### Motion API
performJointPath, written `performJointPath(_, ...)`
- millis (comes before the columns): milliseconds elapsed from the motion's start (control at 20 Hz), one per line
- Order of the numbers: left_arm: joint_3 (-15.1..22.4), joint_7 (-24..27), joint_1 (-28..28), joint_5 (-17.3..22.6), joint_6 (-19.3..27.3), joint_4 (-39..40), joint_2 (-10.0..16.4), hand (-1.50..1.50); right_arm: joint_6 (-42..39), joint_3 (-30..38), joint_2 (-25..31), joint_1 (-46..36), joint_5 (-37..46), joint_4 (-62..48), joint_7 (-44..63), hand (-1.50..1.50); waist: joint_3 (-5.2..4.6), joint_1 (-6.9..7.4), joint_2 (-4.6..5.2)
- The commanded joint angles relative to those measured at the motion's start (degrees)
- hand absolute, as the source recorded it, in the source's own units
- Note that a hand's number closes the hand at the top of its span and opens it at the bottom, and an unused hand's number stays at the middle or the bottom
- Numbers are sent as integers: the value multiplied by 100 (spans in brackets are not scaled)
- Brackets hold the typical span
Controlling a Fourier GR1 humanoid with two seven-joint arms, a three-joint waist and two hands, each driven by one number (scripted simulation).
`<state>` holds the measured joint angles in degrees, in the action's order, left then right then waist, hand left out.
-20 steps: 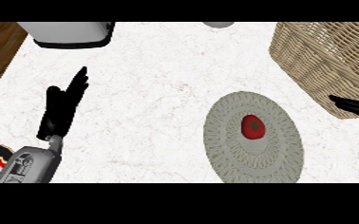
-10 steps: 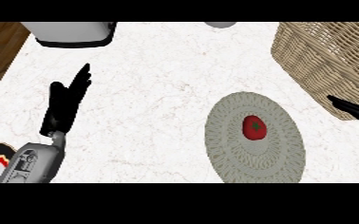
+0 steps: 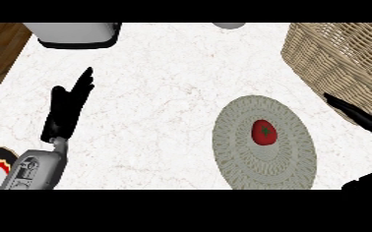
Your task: Pick the tomato from the placemat and place it in the basket
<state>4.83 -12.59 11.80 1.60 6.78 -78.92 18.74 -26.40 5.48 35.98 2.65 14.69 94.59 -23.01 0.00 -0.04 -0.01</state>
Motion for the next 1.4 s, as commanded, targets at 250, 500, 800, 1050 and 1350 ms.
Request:
performJointPath(250,-393,40,255,-56,-421,187,-13,0,590,-706,-1008,-435,1250,-894,-304,-150,1,15,7)
performJointPath(500,-381,3,-205,-350,-349,-215,-287,0,469,-364,-1060,-1016,1373,-1615,-602,-150,1,24,3)
performJointPath(800,-525,21,203,-525,-436,182,-475,0,688,-615,-1570,-468,1691,-982,-353,-150,-1,-19,-1)
performJointPath(1050,-637,302,81,-660,-610,319,-602,0,583,-536,-1755,-840,1855,-1216,-265,-150,0,-4,0)
performJointPath(1350,-719,-88,326,-725,-599,150,-631,0,904,-770,-2066,-1072,2284,-1756,-276,-150,0,5,3)
